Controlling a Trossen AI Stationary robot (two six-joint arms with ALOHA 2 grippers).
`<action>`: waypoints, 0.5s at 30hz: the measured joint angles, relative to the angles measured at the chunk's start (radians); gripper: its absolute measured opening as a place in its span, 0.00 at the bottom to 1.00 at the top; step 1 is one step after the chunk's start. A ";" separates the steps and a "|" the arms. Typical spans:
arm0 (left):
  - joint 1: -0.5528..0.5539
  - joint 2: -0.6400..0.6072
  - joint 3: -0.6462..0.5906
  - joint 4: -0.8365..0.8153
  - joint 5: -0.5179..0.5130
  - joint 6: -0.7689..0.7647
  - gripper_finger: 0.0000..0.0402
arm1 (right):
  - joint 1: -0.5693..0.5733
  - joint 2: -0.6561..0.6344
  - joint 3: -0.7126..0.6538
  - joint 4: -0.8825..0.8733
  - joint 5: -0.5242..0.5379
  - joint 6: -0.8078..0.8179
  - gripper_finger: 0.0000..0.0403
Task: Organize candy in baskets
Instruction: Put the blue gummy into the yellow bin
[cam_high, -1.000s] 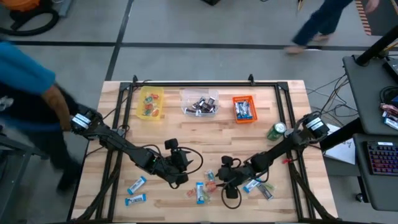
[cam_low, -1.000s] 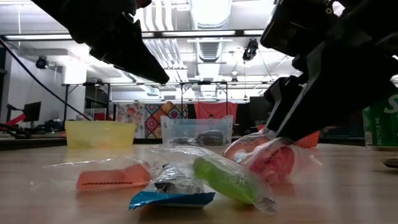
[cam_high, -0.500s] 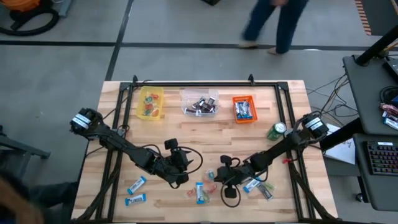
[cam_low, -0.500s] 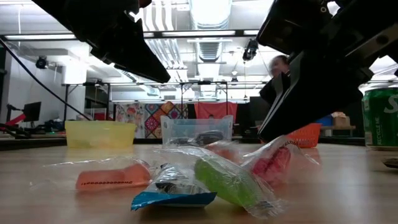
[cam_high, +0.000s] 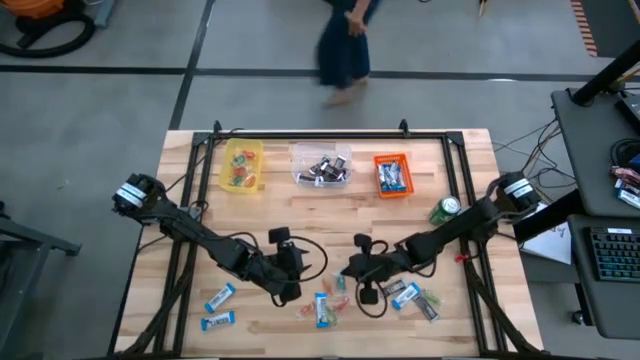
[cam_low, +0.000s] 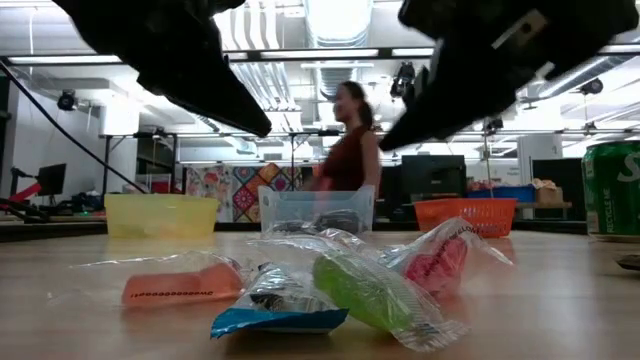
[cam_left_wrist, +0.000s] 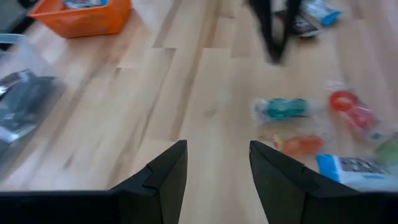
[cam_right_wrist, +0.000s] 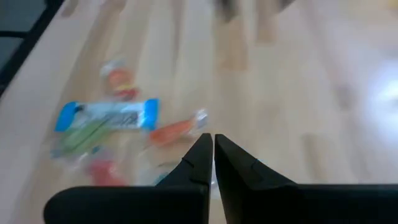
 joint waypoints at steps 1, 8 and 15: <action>-0.002 0.001 0.000 0.005 0.011 0.006 0.39 | 0.000 -0.011 0.000 0.001 0.027 -0.024 0.02; -0.030 0.001 -0.001 0.077 0.018 0.026 0.39 | 0.000 -0.018 -0.004 0.126 0.080 -0.162 0.02; -0.070 0.001 -0.006 0.081 0.019 0.013 0.39 | 0.015 -0.017 -0.006 0.070 -0.123 -0.138 0.02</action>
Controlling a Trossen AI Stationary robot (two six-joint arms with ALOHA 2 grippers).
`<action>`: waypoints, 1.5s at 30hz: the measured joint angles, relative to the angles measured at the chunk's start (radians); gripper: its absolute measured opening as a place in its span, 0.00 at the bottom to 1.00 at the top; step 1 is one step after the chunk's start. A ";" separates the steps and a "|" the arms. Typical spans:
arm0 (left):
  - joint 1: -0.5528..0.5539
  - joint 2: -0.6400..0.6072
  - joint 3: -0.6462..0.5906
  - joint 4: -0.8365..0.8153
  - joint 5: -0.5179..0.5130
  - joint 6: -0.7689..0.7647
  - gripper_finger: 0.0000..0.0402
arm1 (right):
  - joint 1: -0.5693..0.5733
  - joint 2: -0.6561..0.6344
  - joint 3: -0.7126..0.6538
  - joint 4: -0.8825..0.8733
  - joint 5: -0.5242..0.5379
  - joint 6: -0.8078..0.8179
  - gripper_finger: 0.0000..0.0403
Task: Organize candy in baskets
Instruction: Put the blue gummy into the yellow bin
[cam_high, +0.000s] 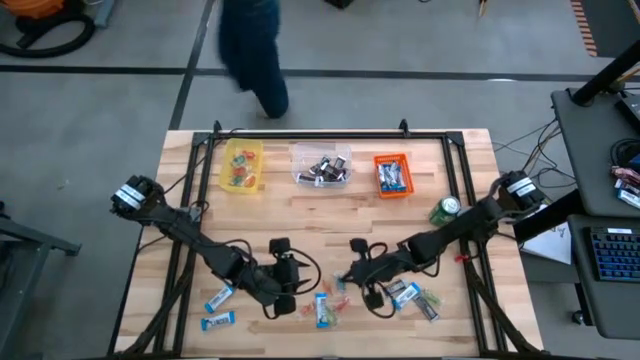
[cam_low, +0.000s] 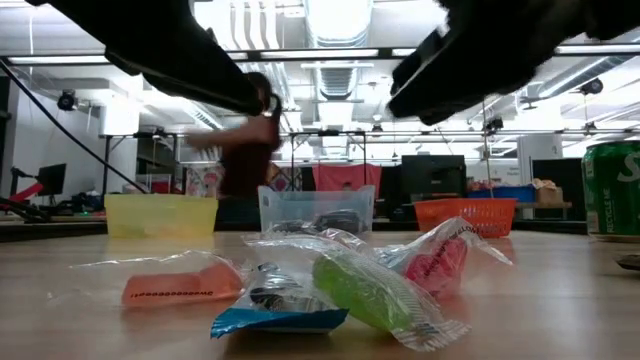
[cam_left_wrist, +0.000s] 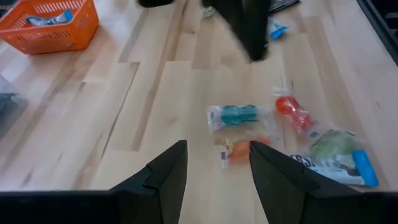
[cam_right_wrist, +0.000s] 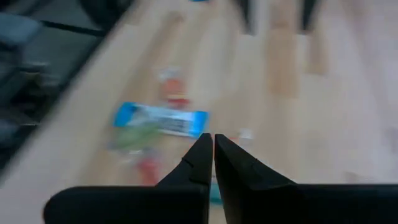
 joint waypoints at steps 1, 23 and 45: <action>-0.002 0.000 0.000 0.000 0.000 -0.005 0.39 | 0.008 0.002 0.001 0.005 -0.030 0.006 0.03; -0.007 0.000 -0.057 0.104 -0.083 -0.068 0.39 | 0.092 0.203 0.026 -0.011 -0.065 0.023 0.49; -0.007 0.000 -0.060 0.133 -0.090 -0.082 0.39 | 0.058 0.187 0.241 -0.380 0.103 0.097 0.44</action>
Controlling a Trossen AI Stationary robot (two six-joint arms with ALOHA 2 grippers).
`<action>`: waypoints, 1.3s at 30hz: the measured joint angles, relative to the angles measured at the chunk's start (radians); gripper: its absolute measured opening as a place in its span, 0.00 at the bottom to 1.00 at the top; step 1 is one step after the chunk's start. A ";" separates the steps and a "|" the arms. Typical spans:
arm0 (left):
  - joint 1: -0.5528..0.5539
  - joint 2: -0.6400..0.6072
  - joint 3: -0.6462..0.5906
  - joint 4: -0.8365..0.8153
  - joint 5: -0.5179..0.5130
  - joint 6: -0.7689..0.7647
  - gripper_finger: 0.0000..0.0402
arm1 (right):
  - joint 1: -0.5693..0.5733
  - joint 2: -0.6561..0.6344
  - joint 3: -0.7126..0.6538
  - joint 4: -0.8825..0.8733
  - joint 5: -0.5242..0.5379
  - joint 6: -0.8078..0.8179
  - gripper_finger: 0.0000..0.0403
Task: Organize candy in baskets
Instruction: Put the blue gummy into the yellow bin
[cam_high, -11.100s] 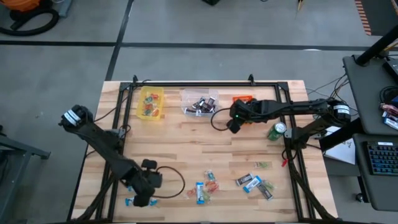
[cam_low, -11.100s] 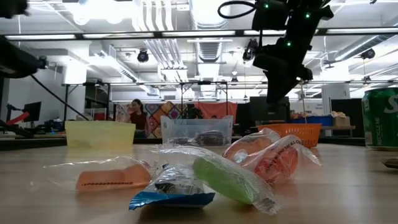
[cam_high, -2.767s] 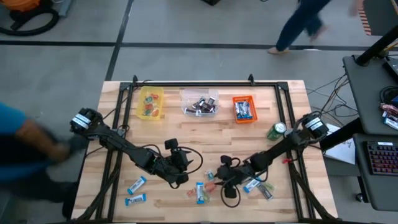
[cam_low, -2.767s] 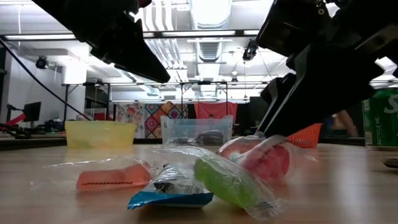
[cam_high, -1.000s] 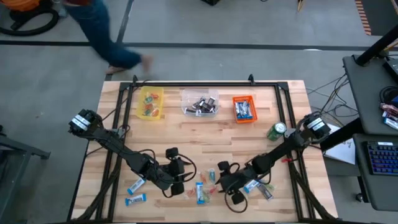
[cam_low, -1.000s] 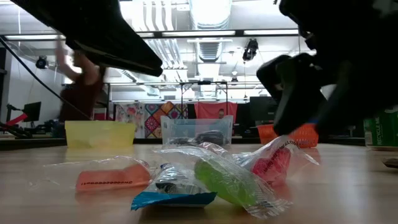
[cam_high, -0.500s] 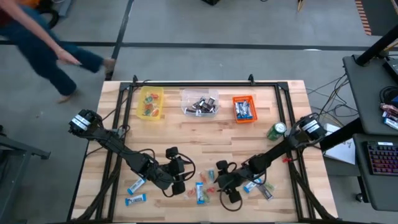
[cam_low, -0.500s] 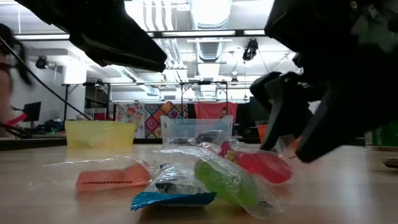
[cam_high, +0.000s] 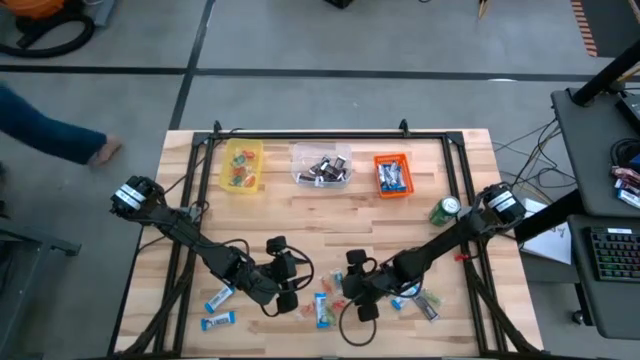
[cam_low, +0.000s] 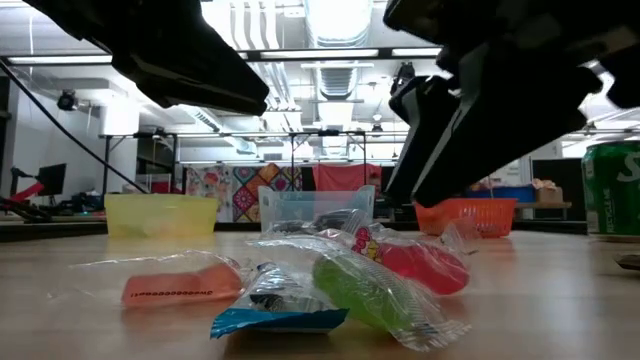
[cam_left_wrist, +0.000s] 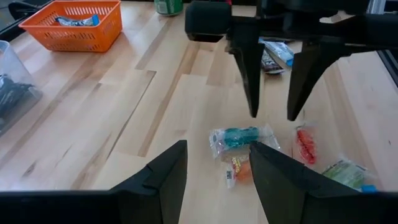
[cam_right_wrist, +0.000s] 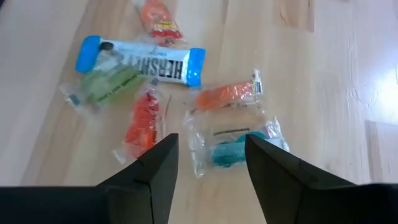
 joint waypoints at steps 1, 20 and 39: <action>0.000 0.000 0.000 0.000 0.000 0.000 0.39 | -0.003 0.002 0.001 -0.001 -0.001 0.000 0.44; 0.000 0.000 0.000 0.036 0.001 0.000 0.39 | -0.006 0.013 -0.046 0.045 0.010 0.020 0.43; 0.000 0.000 0.000 0.043 0.001 0.000 0.39 | -0.040 0.013 -0.187 0.294 0.017 0.032 0.35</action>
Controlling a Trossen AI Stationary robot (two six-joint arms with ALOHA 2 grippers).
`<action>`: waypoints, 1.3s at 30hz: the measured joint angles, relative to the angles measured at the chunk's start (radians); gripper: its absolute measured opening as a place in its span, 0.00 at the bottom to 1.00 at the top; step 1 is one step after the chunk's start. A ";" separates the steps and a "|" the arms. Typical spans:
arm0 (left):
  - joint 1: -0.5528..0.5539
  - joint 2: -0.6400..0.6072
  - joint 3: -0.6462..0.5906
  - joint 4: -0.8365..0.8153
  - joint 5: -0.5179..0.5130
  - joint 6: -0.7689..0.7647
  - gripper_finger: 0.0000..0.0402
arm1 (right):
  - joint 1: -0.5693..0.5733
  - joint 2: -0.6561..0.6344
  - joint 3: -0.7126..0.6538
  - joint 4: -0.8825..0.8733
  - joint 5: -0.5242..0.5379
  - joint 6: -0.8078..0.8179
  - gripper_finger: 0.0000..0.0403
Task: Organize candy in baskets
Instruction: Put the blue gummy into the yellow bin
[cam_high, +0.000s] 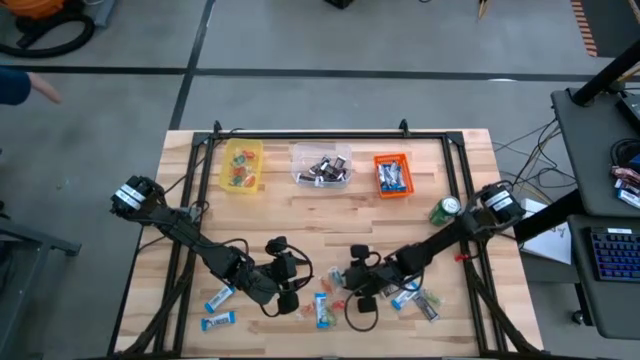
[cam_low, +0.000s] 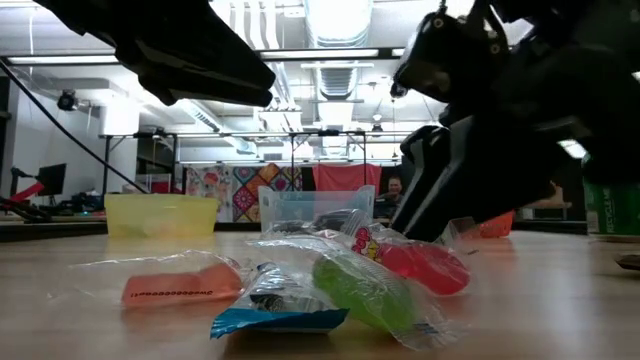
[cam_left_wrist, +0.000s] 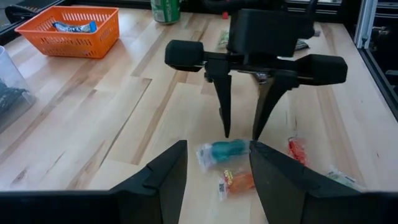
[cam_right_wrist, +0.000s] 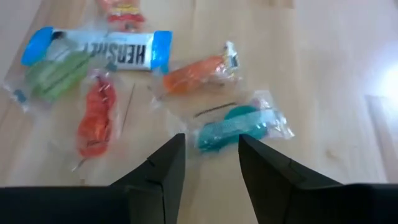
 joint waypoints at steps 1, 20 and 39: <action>0.000 0.000 0.000 0.000 0.000 0.000 0.39 | -0.006 0.000 -0.001 0.003 0.000 -0.002 0.34; 0.011 0.000 -0.016 -0.005 -0.045 0.087 0.39 | -0.172 0.000 -0.003 0.253 0.141 -0.157 0.03; 0.082 0.000 -0.021 0.004 0.081 0.205 0.39 | -0.181 -0.095 -0.003 0.183 0.033 -0.163 0.03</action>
